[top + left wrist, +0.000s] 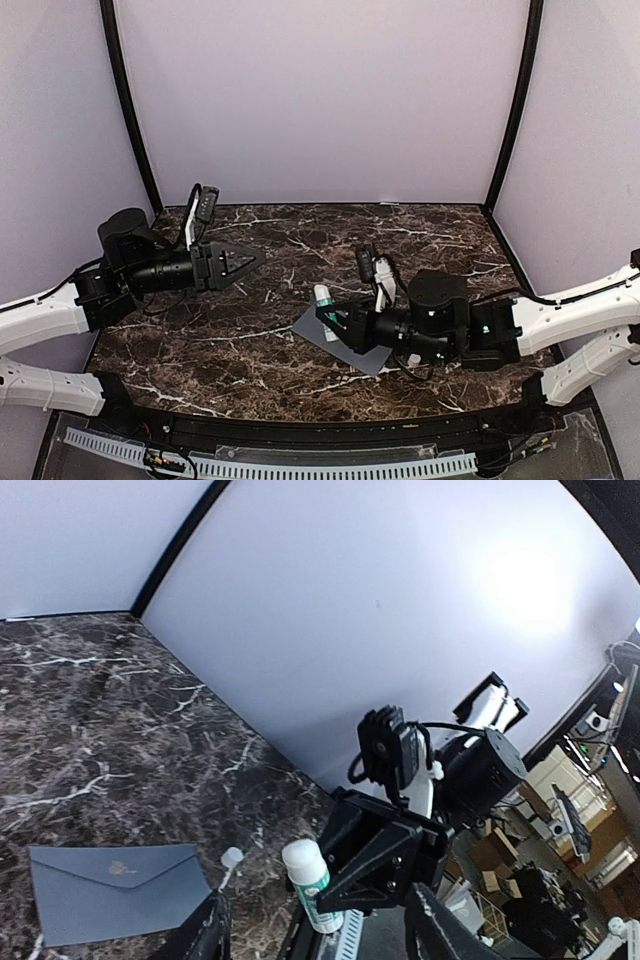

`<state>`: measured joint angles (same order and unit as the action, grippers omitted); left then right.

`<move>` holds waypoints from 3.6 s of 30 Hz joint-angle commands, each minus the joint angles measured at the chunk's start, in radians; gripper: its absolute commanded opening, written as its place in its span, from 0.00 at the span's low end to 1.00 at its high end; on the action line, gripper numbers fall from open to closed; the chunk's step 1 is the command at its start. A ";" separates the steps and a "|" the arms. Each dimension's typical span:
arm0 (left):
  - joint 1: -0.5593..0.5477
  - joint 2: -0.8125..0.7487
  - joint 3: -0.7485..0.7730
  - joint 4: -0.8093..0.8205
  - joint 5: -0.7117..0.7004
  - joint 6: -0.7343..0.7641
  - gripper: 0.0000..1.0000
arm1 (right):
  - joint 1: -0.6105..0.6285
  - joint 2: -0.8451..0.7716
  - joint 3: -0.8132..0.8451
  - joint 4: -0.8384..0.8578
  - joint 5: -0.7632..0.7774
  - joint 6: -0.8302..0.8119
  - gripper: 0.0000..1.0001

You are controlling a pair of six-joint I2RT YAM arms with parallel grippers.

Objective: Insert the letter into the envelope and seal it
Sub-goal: Pick up the solid glue from the center of the board, then screw the solid glue.

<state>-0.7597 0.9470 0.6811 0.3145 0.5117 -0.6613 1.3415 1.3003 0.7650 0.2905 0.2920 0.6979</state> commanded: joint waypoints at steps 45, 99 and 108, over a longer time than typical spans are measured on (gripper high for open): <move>-0.283 0.334 0.171 0.366 0.105 -0.114 0.36 | -0.002 -0.081 -0.073 0.406 -0.154 -0.107 0.09; -0.285 0.286 0.181 0.320 -0.003 -0.097 0.00 | -0.011 -0.076 -0.090 0.436 -0.308 -0.086 0.30; -0.285 0.304 0.183 0.317 0.050 -0.084 0.49 | -0.015 -0.090 -0.102 0.443 -0.296 -0.082 0.13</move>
<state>-1.0401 1.2446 0.8360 0.6250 0.5064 -0.7532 1.3346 1.2194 0.6445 0.6811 -0.0212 0.6193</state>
